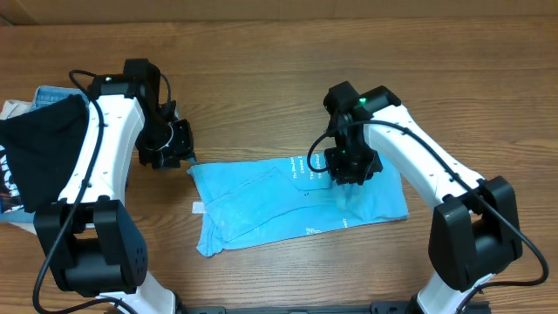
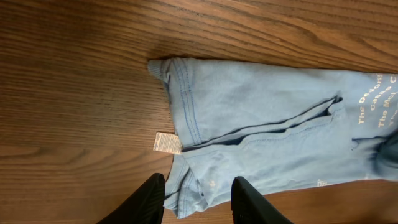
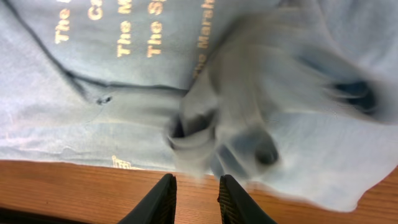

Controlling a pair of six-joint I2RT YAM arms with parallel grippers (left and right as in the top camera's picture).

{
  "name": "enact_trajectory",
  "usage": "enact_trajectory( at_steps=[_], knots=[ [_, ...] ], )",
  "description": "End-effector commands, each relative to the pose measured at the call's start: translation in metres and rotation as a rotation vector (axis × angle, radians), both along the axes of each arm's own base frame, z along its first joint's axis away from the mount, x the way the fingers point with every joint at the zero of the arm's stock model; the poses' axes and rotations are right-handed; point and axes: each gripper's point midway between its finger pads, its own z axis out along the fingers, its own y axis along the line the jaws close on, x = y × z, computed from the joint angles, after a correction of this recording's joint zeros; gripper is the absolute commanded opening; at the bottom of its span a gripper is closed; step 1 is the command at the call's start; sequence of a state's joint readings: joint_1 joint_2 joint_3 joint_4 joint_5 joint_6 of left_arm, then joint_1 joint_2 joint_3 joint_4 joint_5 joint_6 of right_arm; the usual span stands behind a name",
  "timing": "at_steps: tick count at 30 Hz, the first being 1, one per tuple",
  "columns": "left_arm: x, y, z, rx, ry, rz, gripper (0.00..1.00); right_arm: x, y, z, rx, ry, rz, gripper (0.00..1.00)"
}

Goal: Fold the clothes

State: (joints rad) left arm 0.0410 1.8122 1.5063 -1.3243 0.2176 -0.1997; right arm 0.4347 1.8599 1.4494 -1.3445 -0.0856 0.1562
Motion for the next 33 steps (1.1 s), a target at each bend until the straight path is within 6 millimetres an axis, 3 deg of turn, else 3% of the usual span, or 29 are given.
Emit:
enact_trajectory(
  at_steps=[1, 5, 8, 16, 24, 33],
  knots=[
    [0.004, -0.002, 0.009, -0.019, -0.033, -0.015, 0.38, 0.010, -0.013, 0.002, -0.067, -0.047, 0.001, 0.26],
    [0.004, -0.002, 0.009, -0.018, -0.033, -0.015, 0.39, 0.026, -0.056, 0.005, -0.273, -0.134, -0.168, 0.24],
    [0.004, -0.002, 0.009, -0.018, -0.033, -0.015, 0.39, 0.029, -0.066, 0.004, -0.268, -0.127, -0.224, 0.24],
    [0.003, -0.002, 0.009, -0.018, -0.031, -0.015, 0.39, 0.031, -0.050, -0.003, -0.150, -0.100, -0.258, 0.34],
    [0.001, -0.002, 0.009, -0.019, -0.023, -0.015, 0.39, 0.033, -0.062, -0.026, -0.185, -0.131, -0.385, 0.30],
    [0.002, -0.002, 0.009, -0.019, -0.023, -0.015, 0.39, 0.048, -0.051, -0.028, -0.122, -0.180, -0.361, 0.38]
  ],
)
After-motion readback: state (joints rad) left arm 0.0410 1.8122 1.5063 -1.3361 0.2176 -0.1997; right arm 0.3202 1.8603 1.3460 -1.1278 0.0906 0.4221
